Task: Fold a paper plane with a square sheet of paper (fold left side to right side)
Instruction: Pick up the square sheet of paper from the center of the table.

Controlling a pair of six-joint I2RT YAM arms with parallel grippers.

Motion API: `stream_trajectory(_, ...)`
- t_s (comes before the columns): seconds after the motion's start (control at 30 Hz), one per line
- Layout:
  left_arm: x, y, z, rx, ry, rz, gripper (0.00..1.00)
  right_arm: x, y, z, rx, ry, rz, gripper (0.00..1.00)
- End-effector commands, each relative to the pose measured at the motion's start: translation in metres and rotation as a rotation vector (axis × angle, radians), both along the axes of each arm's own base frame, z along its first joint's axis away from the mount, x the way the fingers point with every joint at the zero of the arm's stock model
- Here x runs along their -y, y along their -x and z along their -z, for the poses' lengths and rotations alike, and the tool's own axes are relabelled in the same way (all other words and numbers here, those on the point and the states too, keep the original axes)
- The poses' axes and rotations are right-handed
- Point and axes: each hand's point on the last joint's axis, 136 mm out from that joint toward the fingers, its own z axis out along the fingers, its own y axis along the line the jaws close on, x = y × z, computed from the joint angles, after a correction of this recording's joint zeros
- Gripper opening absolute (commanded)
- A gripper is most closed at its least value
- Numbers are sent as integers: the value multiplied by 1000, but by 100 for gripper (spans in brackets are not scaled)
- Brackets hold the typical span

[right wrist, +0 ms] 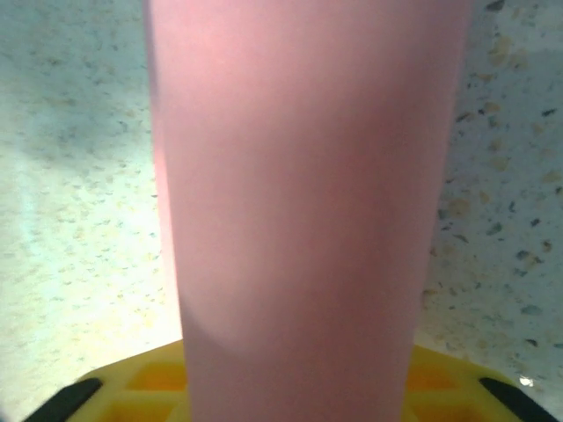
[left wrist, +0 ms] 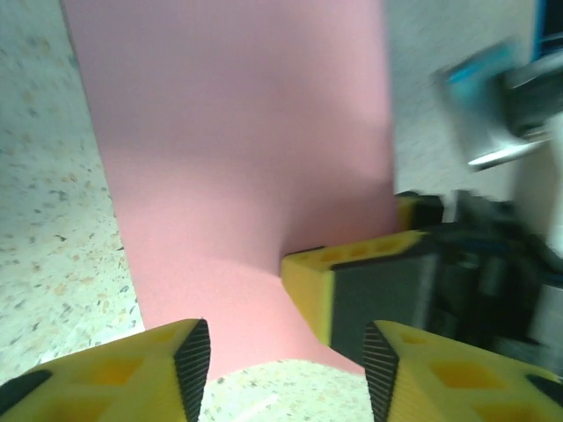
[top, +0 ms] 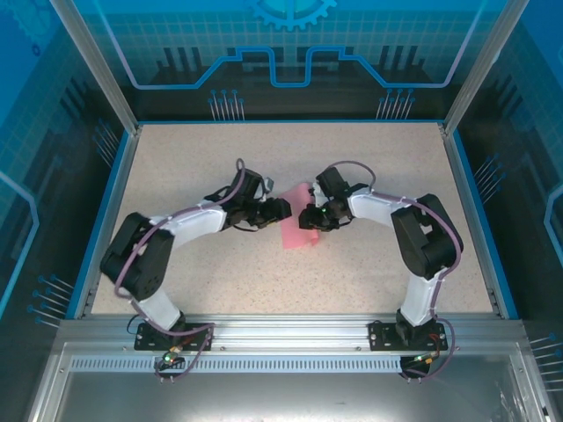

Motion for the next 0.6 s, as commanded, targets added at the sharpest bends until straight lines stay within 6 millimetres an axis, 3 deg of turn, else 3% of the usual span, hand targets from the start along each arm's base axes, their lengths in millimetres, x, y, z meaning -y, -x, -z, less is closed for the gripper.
stream_trajectory(0.0, -22, -1, -30, 90, 37, -31, 58, -11, -10, -48, 90, -263, -32, 32)
stream_trajectory(0.23, -44, 4, -102, 280, 200, -44, 81, 2, -18, -131, 263, -591, -85, 30)
stream_trajectory(0.43, -30, 11, -158, 406, 347, 50, 87, -1, -3, -213, 375, -745, -235, 30)
stream_trajectory(0.57, -21, 6, -180, 441, 425, 83, 87, -3, 7, -251, 433, -787, -284, 30)
